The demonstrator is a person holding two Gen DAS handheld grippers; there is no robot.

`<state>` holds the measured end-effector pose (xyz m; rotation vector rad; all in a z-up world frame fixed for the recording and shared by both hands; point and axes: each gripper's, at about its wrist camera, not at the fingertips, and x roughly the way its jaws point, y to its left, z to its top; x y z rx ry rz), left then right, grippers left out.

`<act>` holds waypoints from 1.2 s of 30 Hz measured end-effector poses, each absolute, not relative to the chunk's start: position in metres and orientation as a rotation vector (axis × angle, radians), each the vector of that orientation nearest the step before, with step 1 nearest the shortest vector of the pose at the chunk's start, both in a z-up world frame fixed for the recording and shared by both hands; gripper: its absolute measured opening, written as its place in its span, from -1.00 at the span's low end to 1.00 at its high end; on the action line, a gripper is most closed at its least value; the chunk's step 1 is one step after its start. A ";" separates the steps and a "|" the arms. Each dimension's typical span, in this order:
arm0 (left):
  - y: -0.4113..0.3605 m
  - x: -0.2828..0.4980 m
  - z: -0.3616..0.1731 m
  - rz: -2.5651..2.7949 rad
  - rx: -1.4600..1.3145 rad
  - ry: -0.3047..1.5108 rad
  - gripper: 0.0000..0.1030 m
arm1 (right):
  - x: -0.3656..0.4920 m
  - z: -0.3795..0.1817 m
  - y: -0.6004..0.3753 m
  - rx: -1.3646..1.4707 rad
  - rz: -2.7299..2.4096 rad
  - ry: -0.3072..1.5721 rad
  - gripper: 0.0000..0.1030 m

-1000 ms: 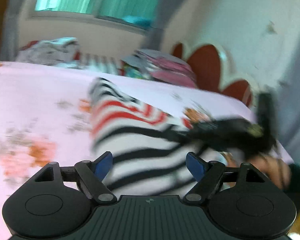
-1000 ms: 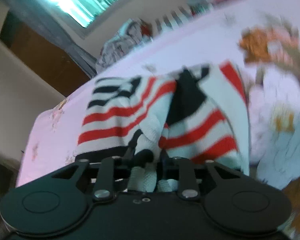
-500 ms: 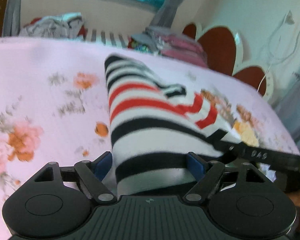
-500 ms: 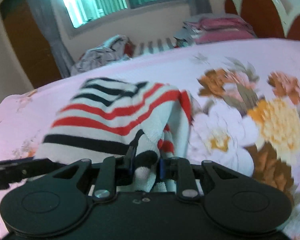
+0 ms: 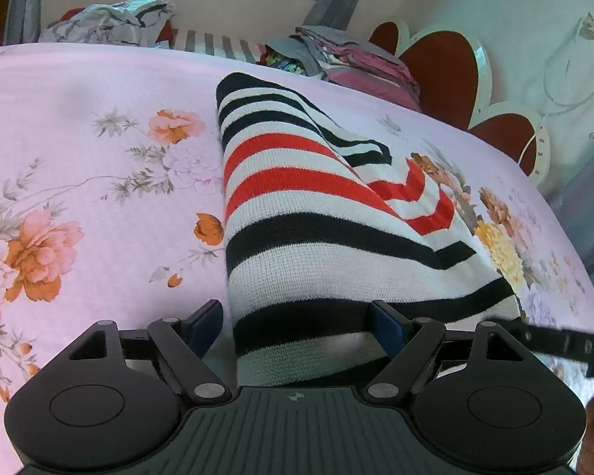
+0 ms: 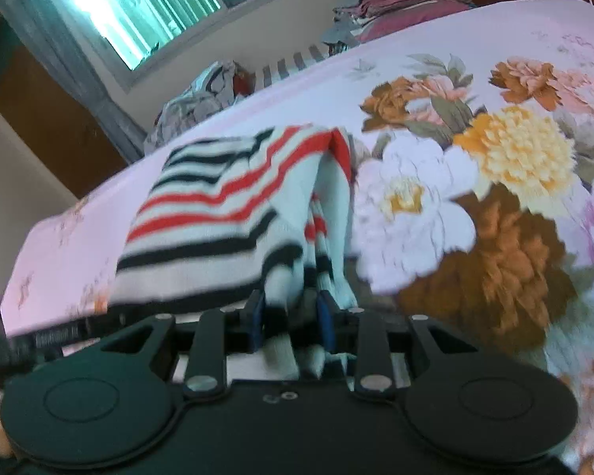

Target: Fold small clothes

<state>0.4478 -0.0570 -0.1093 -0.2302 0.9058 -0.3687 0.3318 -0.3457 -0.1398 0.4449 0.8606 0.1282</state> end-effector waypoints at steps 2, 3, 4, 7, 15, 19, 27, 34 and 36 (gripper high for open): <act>-0.059 0.448 -0.109 -0.364 -0.220 0.910 0.55 | 0.325 -0.143 -0.347 0.445 0.120 0.870 -0.46; -0.060 0.448 -0.108 -0.360 -0.215 0.911 0.55 | 0.323 -0.144 -0.348 0.443 0.113 0.877 -0.48; -0.060 0.449 -0.108 -0.357 -0.209 0.913 0.56 | 0.320 -0.146 -0.349 0.443 0.104 0.883 -0.47; -0.063 0.449 -0.108 -0.348 -0.199 0.921 0.57 | 0.314 -0.148 -0.350 0.426 0.080 0.889 -0.52; -0.069 0.448 -0.104 -0.337 -0.174 0.932 0.58 | 0.317 -0.152 -0.338 0.316 0.024 0.900 -0.51; -0.067 0.443 -0.093 -0.330 -0.142 0.911 0.58 | 0.316 -0.146 -0.350 0.384 0.069 0.918 -0.33; -0.068 0.454 -0.065 -0.334 -0.124 0.850 0.58 | 0.342 -0.113 -0.364 0.456 0.077 0.824 -0.15; -0.065 0.488 -0.070 -0.287 -0.146 0.852 0.58 | 0.392 -0.125 -0.362 0.504 0.085 0.844 -0.06; -0.068 0.498 -0.076 -0.276 -0.144 0.859 0.58 | 0.405 -0.134 -0.360 0.518 0.079 0.863 -0.06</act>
